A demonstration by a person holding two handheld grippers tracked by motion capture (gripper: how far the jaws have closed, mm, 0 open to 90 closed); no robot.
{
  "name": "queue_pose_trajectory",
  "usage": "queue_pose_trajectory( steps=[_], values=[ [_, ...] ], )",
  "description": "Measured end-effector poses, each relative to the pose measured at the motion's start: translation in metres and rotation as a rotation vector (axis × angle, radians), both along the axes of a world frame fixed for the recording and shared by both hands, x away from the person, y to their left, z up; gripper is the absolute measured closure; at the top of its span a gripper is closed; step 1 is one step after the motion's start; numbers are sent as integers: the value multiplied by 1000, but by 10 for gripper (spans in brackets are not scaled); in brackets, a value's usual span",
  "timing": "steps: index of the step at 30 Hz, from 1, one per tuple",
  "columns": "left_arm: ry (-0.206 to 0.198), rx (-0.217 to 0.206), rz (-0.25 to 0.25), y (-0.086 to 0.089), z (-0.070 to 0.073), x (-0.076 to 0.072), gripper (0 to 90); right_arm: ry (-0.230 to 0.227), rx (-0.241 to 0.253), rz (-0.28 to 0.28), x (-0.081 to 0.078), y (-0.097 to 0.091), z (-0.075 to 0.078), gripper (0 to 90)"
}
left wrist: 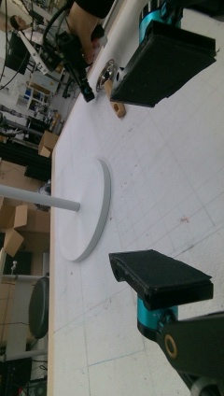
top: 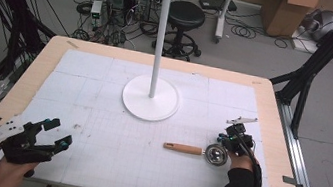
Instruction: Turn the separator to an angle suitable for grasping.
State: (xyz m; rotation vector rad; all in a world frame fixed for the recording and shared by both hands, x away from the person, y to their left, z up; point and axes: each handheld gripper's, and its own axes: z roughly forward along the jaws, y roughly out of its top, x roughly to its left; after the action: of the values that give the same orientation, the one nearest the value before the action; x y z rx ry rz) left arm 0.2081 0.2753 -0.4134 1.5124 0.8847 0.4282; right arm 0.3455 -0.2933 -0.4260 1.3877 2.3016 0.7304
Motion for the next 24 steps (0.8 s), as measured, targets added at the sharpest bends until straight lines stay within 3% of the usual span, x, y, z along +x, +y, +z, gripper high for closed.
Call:
queue_pose_trajectory(
  steps=[4, 11, 13, 24],
  values=[
    [-1, 5, -2, -1, 0, 0, 194, 37, 51, 46, -6, -6, -2, 900],
    [-1, 6, -1, 0, 0, 0, 194, 57, 61, 115, -20, -12, -2, 900],
    [-1, 7, -1, -1, 0, 0, 194, 52, 63, 146, -32, -14, -2, 900],
    [-2, 16, -4, -3, 1, 0, 194, 39, 12, 276, -81, 8, 4, 900]
  ],
)
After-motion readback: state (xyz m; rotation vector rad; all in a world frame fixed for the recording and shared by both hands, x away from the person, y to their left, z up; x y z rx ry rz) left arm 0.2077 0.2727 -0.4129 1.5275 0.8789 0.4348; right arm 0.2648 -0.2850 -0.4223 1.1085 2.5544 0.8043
